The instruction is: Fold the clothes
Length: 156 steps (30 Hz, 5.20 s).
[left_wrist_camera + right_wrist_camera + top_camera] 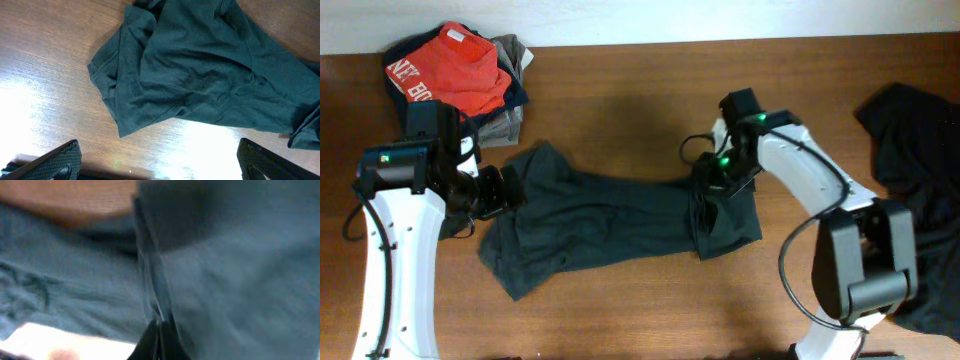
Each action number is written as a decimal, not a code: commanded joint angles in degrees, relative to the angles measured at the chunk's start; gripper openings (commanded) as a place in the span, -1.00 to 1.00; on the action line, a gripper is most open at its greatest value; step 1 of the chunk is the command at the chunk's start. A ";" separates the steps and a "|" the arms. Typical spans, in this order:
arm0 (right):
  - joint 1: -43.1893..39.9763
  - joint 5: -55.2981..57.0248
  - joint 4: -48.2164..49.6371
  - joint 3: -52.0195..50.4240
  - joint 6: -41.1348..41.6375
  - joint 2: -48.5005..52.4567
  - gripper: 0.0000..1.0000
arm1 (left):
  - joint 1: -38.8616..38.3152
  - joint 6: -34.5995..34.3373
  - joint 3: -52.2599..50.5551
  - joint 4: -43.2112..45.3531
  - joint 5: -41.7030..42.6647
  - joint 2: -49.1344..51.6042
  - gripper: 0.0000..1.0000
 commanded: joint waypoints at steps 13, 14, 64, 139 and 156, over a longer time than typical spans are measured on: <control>-6.19 13.75 -11.93 -0.35 -3.74 -8.26 -0.92 | -0.17 0.87 -0.44 0.11 0.63 -0.24 0.98; -5.70 12.90 -10.21 -2.29 -3.74 -8.26 -0.92 | -0.17 0.87 -0.44 -0.02 0.63 -0.24 0.99; -2.93 -4.37 15.08 -1.88 -2.80 6.71 -0.92 | -0.17 0.90 -0.44 -0.28 0.59 -0.24 0.99; -25.27 -2.47 11.98 -15.69 -12.76 -4.09 -0.92 | -0.17 0.90 -2.40 -0.26 0.17 -0.24 0.98; -7.48 21.64 1.64 -9.20 -8.13 -14.78 -0.92 | -0.17 0.87 -2.40 0.61 0.20 -0.24 0.98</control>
